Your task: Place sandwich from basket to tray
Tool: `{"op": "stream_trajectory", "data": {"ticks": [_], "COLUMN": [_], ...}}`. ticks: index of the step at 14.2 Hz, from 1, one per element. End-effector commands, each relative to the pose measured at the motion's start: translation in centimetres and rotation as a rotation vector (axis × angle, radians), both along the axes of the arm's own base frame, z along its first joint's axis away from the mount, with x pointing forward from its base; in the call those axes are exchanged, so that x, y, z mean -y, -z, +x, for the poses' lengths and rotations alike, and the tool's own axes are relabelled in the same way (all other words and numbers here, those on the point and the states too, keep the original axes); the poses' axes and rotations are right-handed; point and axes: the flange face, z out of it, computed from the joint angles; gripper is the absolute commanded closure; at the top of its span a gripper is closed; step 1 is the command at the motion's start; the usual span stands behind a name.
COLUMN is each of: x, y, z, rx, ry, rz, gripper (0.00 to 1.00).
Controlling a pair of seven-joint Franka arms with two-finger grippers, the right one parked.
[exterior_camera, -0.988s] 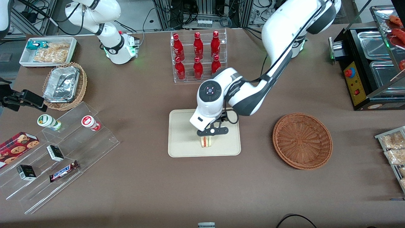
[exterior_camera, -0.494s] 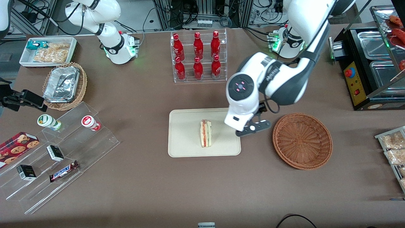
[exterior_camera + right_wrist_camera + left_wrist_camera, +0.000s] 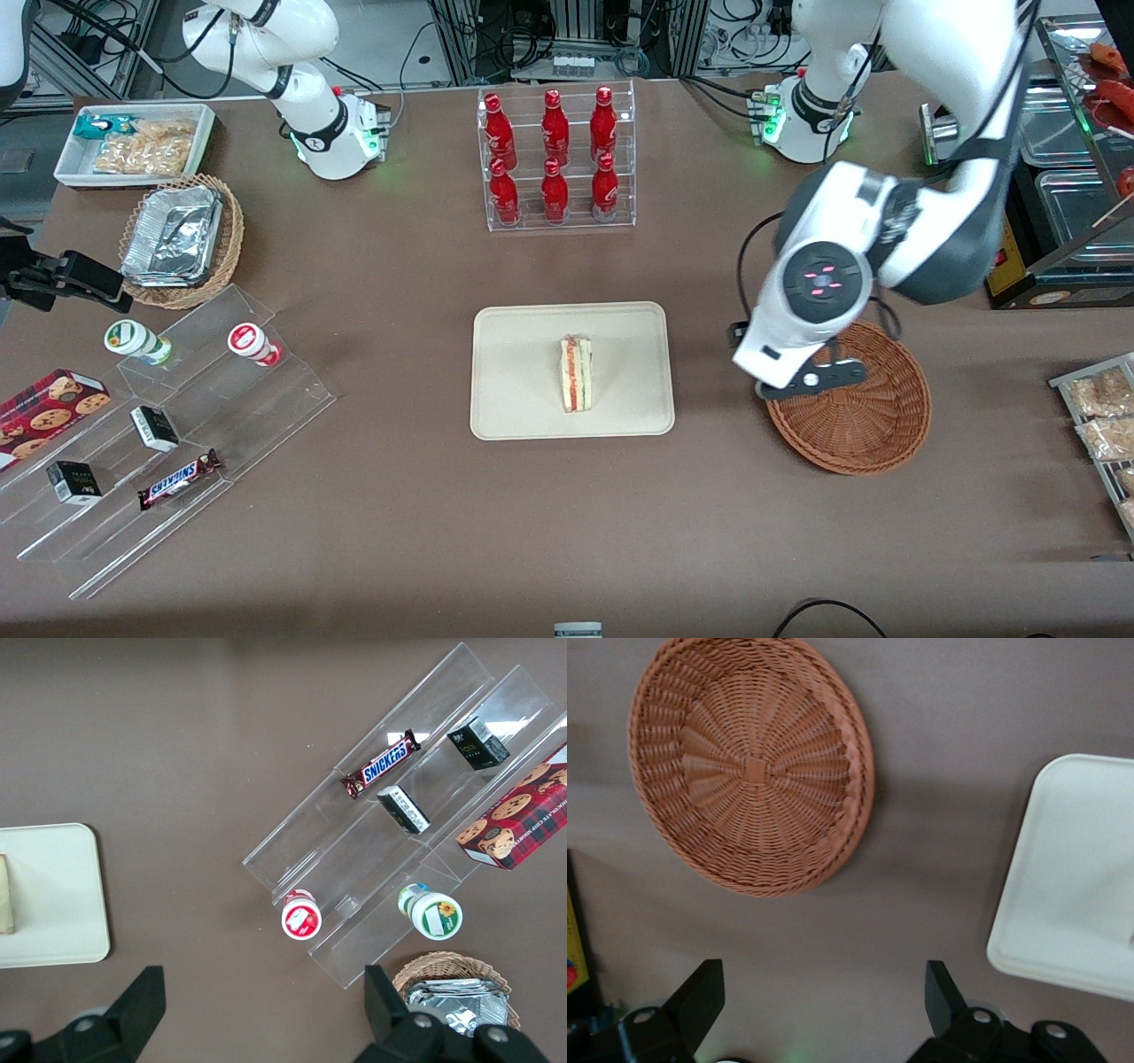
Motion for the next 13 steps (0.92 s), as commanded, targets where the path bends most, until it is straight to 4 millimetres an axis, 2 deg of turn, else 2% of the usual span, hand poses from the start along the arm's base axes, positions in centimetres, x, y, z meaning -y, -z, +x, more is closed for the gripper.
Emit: {"op": "stream_trajectory", "data": {"ticks": [1, 4, 7, 10, 12, 13], "x": [-5.1, -10.1, -14.1, -15.9, -16.2, -17.0], "y": [-3.8, -7.6, -11.8, -15.4, -16.5, -16.6], "z": [-2.7, -5.3, -6.8, -7.8, -7.9, -7.6], "rx": [-0.024, -0.019, -0.010, 0.045, 0.072, 0.086], "ry": [0.076, 0.190, 0.281, 0.302, 0.301, 0.285], "rz": [-0.090, -0.173, -0.202, -0.197, -0.188, -0.189], "gripper": [0.00, 0.00, 0.00, 0.00, 0.00, 0.00]}}
